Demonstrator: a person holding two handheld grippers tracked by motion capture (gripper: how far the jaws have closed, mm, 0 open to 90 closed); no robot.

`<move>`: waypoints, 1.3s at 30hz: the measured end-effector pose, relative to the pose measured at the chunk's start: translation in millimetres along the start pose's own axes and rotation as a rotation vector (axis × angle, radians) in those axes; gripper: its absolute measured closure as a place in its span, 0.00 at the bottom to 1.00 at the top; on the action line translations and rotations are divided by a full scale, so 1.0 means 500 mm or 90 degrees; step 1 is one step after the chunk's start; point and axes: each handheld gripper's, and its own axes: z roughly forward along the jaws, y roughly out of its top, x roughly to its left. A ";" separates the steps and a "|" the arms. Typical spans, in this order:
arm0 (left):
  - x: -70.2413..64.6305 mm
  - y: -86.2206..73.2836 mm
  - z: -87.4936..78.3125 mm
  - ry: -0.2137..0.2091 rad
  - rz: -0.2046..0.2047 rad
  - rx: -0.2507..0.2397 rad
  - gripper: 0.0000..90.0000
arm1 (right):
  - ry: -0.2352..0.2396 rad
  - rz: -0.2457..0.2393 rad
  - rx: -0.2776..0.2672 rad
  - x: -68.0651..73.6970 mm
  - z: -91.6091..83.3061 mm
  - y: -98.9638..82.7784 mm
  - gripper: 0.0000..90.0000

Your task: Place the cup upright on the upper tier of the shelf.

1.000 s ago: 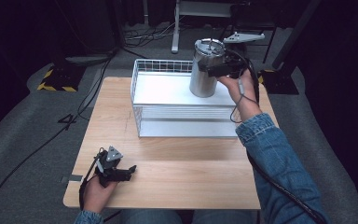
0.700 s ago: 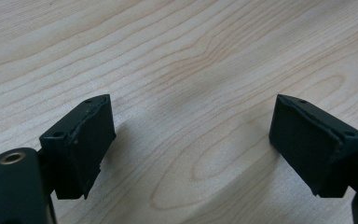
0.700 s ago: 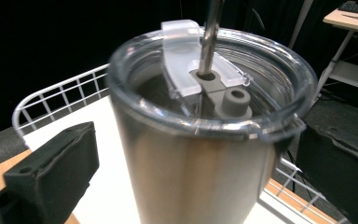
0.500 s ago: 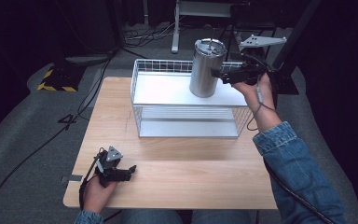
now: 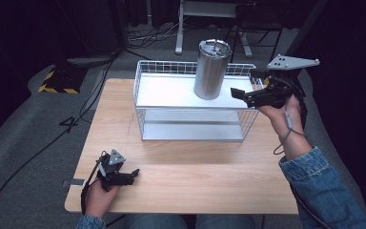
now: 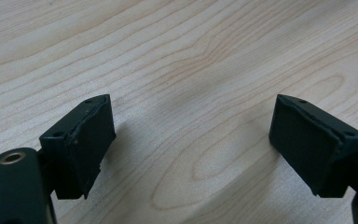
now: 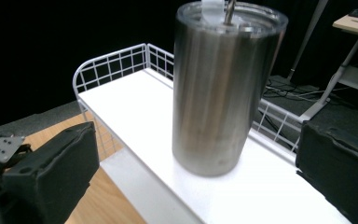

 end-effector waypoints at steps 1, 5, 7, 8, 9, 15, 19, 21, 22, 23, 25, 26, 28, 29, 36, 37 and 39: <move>0.000 0.000 0.000 0.000 0.000 0.000 0.16 | 0.000 0.000 0.002 0.001 -0.007 -0.007 0.00; 0.000 0.000 0.000 0.000 0.000 0.000 0.16 | -0.007 -0.003 0.011 0.005 -0.026 -0.031 0.00; 0.000 0.000 0.000 0.001 0.000 0.000 0.16 | -0.026 -0.019 0.015 0.009 -0.034 -0.044 0.00; 0.000 0.000 0.000 0.001 0.000 0.000 0.16 | -0.026 -0.019 0.015 0.009 -0.034 -0.044 0.00; 0.000 0.000 0.000 0.000 0.000 0.000 0.16 | -0.035 -0.028 0.018 0.013 -0.040 -0.056 0.00; 0.000 0.000 0.000 0.001 0.000 0.000 0.16 | -0.033 -0.029 0.026 0.028 -0.053 -0.093 0.00; 0.000 0.000 0.000 0.000 0.000 -0.001 0.16 | -0.027 -0.015 0.033 0.037 -0.056 -0.122 0.00; 0.000 0.000 0.000 0.000 0.000 -0.001 0.16 | -0.026 -0.004 0.036 0.040 -0.056 -0.139 0.00; 0.000 0.000 0.000 0.000 0.000 -0.001 0.16 | -0.030 0.002 0.038 0.042 -0.056 -0.150 0.00; 0.000 0.000 0.000 0.000 0.000 -0.001 0.16 | -0.030 0.002 0.038 0.042 -0.056 -0.150 0.00; 0.000 0.000 0.000 0.001 0.000 0.000 0.16 | -0.019 0.017 0.046 0.044 -0.053 -0.178 0.01; 0.000 0.000 0.000 0.001 0.000 0.000 0.16 | -0.016 0.022 0.048 0.045 -0.052 -0.186 0.01; 0.000 0.000 0.000 0.000 0.000 0.000 0.16 | -0.010 0.029 0.058 0.045 -0.048 -0.208 0.01; 0.000 0.000 0.000 0.001 0.000 -0.001 0.16 | -0.009 0.032 0.061 0.045 -0.047 -0.215 0.00; 0.000 0.000 0.000 0.001 0.000 -0.001 0.16 | -0.009 0.045 0.093 0.048 -0.039 -0.283 0.00; 0.000 0.000 0.000 0.000 0.000 -0.001 0.16 | -0.007 0.050 0.095 0.048 -0.038 -0.292 0.00; 0.000 0.000 0.000 0.001 0.000 -0.001 0.16 | -0.005 0.056 0.098 0.049 -0.037 -0.301 0.00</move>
